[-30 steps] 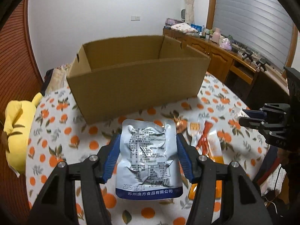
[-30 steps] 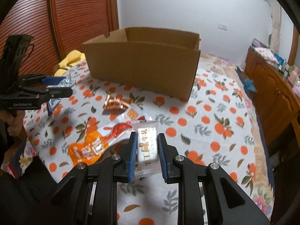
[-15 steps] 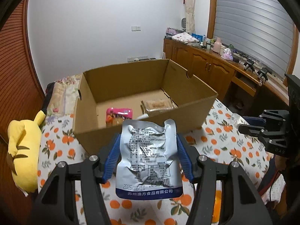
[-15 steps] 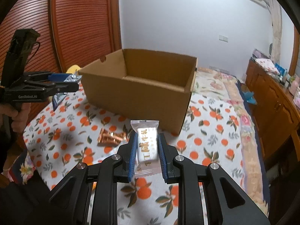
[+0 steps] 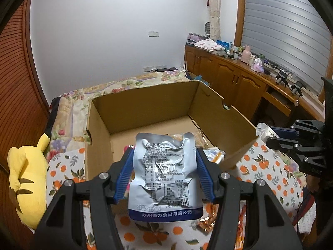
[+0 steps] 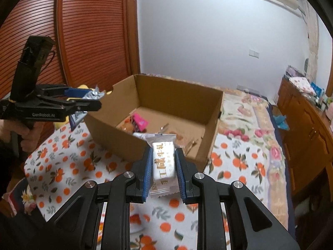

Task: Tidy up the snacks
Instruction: 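Carry both packs over the box and open both tools to drop them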

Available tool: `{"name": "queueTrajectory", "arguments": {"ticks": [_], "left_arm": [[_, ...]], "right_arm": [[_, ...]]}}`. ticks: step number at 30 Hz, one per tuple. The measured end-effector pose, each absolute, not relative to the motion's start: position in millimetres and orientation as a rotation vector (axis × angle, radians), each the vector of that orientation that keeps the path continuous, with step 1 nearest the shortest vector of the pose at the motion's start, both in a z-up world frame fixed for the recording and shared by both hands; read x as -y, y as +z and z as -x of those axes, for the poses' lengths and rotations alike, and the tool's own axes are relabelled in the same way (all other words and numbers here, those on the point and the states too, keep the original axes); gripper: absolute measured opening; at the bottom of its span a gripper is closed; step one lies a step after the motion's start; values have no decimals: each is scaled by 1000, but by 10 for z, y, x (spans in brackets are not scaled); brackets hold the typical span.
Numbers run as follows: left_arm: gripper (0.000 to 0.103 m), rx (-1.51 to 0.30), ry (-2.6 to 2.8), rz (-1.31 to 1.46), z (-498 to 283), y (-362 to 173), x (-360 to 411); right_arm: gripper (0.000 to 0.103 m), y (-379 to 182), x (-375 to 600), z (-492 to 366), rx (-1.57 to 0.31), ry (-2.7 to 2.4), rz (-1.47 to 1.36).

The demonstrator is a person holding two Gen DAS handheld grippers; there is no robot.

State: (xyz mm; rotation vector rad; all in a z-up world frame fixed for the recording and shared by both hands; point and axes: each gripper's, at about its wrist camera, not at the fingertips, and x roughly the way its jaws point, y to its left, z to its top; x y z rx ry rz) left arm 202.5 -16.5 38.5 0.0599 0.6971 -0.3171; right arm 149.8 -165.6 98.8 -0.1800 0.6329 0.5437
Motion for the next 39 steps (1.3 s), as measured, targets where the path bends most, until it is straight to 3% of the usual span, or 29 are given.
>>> {"name": "queueTrajectory", "arguments": {"ticks": [30, 39], "left_arm": [[60, -749, -283, -27, -2674, 165, 128], [64, -734, -282, -2, -2606, 222, 35]], "right_arm": [[21, 681, 1206, -2442, -724, 586, 166], [30, 624, 1177, -2479, -745, 579, 151]]}}
